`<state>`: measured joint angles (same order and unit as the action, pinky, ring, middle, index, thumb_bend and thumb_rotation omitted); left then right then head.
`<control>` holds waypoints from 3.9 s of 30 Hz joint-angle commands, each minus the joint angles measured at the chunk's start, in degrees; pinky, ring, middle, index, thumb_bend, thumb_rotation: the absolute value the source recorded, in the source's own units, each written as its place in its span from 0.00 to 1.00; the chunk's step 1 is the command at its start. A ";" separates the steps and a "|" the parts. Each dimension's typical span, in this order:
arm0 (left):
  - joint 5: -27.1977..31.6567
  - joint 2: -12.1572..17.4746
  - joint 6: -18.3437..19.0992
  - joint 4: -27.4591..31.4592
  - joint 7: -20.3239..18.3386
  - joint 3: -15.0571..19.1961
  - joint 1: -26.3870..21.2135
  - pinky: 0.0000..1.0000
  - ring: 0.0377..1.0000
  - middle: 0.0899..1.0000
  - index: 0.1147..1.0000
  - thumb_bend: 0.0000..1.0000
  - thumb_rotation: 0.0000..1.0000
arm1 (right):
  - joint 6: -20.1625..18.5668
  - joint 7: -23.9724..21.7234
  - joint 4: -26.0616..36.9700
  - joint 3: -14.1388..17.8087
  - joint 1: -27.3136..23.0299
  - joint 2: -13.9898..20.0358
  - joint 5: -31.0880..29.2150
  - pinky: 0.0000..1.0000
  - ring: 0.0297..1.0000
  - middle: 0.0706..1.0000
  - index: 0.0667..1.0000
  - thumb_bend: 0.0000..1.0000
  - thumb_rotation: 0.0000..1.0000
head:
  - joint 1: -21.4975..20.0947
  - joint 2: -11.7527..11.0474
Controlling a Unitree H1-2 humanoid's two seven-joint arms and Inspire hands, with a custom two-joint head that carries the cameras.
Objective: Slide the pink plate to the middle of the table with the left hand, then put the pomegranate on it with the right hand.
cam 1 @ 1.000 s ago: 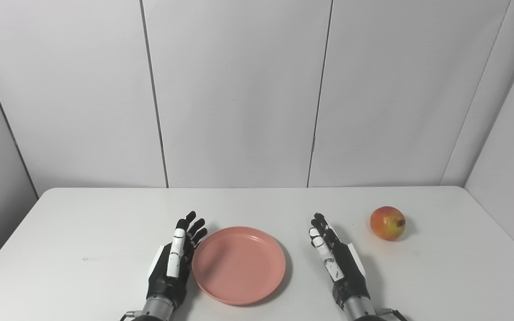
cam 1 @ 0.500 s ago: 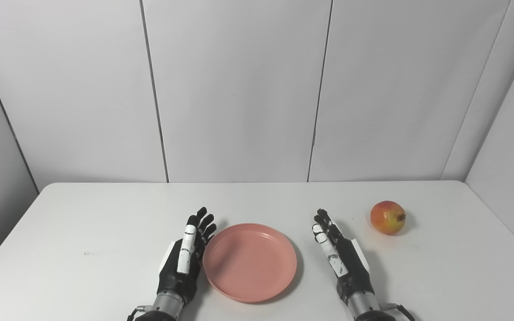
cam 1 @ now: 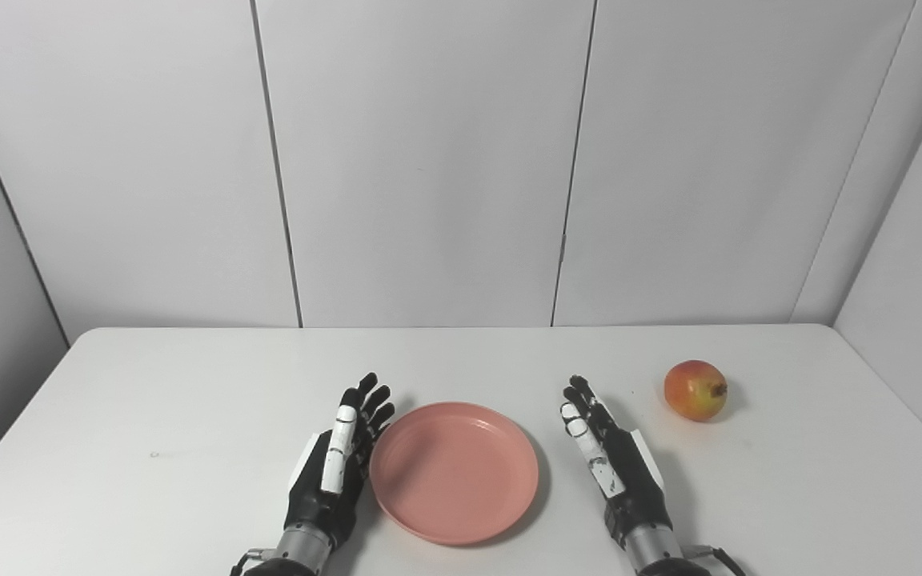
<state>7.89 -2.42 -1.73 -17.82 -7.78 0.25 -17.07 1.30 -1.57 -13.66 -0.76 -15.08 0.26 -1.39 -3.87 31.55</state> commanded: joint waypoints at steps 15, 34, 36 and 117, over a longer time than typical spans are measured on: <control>-4.79 3.07 -6.97 -7.17 2.57 0.22 -3.62 0.94 0.96 0.97 0.98 0.55 1.00 | 1.28 -0.29 0.63 1.25 -2.98 0.43 -1.97 0.95 0.93 0.95 0.95 0.51 0.78 | -0.41 -0.27; -0.85 2.93 -5.95 -7.27 -0.05 1.06 -3.13 0.92 0.94 0.94 0.95 0.52 1.00 | 7.20 10.21 4.94 5.18 -8.22 4.51 9.87 0.84 0.87 0.87 0.89 0.58 0.52 | -1.71 -0.57; -1.00 2.93 -5.98 -7.32 0.17 0.95 -3.09 0.91 0.93 0.93 0.93 0.52 1.00 | 6.77 10.73 5.92 5.45 -8.39 4.92 10.41 0.82 0.86 0.87 0.89 0.60 0.44 | -1.78 -0.64; 0.96 3.31 -3.64 -4.37 -1.91 0.64 -1.12 0.91 0.93 0.92 0.92 0.51 1.00 | 14.93 39.73 -40.50 -4.81 -23.32 17.99 29.87 0.67 0.75 0.78 0.80 0.76 0.08 | -2.68 -0.81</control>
<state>8.68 0.64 -5.12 -21.65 -9.11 0.99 -19.38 13.10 36.17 -54.01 -5.48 -36.33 17.16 28.64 -6.59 30.67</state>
